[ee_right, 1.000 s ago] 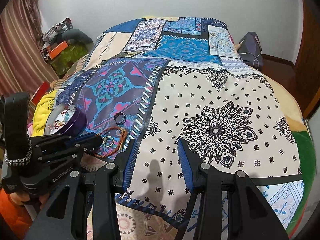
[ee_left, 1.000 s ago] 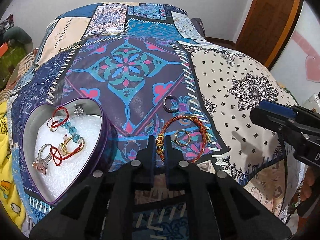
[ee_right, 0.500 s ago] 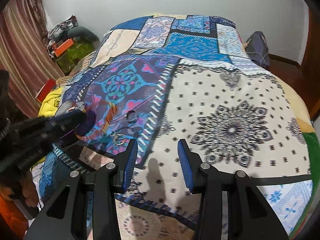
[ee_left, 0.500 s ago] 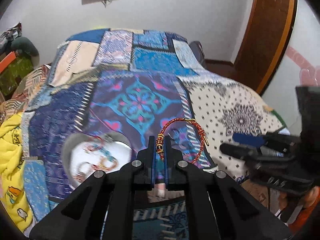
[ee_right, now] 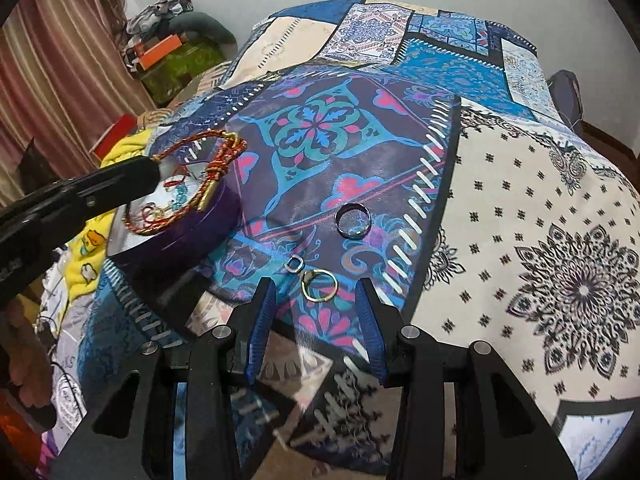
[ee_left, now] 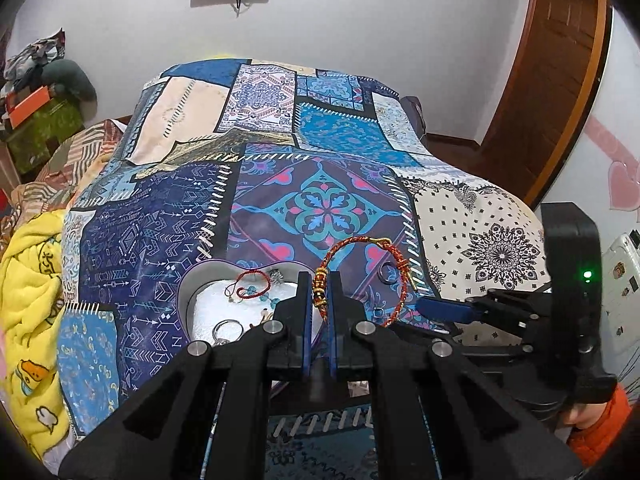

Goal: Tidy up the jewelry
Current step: 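Grasp the orange beaded bracelet with the left tool while the right tool approaches loose rings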

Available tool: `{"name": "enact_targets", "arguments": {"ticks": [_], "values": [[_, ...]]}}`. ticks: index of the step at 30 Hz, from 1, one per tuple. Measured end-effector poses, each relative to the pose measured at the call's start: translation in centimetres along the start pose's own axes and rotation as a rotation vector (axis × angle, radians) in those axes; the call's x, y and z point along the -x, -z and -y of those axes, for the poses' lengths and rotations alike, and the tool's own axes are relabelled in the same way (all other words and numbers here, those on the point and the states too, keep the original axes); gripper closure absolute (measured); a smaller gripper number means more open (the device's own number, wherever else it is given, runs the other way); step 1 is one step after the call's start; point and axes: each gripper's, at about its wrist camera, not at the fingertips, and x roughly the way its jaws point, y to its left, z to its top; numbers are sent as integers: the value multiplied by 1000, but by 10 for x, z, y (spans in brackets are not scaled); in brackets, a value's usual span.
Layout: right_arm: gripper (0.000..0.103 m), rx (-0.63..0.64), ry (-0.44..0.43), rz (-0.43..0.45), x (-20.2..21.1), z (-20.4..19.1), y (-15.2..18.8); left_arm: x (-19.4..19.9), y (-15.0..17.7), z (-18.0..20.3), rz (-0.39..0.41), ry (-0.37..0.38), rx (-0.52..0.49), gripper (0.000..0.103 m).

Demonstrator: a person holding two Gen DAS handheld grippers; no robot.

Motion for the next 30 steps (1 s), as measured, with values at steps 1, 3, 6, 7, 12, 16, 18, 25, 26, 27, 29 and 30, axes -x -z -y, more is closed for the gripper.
{"name": "enact_targets", "arguments": {"ticks": [1,3,6,7,12,16,18,25,26,27,29,30], "values": [[74,3,-2,-1,-2,0,0,0,0,0,0,0,0,98],[79,1,-6,2,-3,1,1,0,1,-1,2,1,3,98],[87,-1,4,9,-3,2,2,3,1,-3,8,2,10,98],[88,-14,-10,10,-2,5,2,4,0,-4,10,4,12,98],[97,-43,-9,19,3,8,3,10,0,-4,21,6,17,98],[97,-22,17,28,9,4,4,18,0,-5,34,2,18,98],[97,-2,8,29,12,1,4,22,0,-6,40,1,20,98],[93,-42,18,-23,-2,6,-4,26,3,-12,44,-2,38,98],[93,-41,18,-23,-3,5,-5,26,3,-13,45,-3,40,98],[93,-40,20,-23,-4,5,-7,26,3,-14,45,-3,42,98],[92,-33,23,-25,-7,3,-11,26,3,-18,45,-4,47,98],[91,-30,22,-26,-8,3,-13,26,3,-20,45,-3,51,98]]}}
